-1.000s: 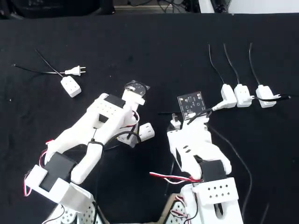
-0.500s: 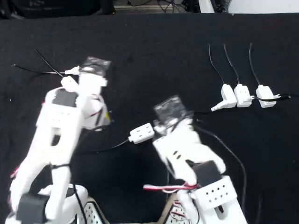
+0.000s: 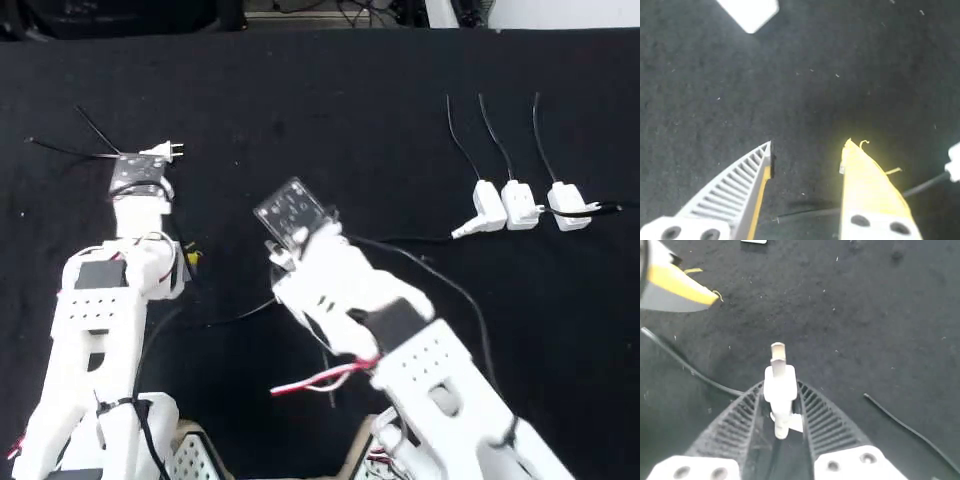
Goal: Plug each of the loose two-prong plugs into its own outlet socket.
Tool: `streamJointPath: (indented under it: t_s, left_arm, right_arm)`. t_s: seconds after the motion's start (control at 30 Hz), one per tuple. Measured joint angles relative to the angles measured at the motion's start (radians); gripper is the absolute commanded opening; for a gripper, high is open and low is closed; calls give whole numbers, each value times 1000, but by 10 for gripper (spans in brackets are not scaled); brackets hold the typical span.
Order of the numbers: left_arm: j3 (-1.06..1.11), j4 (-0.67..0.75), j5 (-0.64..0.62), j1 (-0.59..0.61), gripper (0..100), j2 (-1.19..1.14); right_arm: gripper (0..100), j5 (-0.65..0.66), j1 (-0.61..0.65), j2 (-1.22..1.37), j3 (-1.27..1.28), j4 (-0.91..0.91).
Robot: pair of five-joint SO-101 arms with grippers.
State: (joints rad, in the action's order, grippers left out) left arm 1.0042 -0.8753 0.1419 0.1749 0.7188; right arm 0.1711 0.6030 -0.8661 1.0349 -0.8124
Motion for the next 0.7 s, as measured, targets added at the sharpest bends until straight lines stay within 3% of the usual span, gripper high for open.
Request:
streamJointPath:
  t_s: [0.1, 0.3, 0.47, 0.7]
  left_arm:
    - [17, 3, -77, 5, 232, 9]
    - [26, 3, -175, 6, 231, 11]
    - [26, 3, -190, -18, 231, 12]
    - [37, 3, -190, -66, 232, 132]
  right_arm:
    - [11, -89, 15, 75, 15, 104]
    - [11, -100, 77, 80, 130, 264]
    - [11, -100, 132, 80, 250, 470]
    - [11, -100, 143, 155, 258, 506]
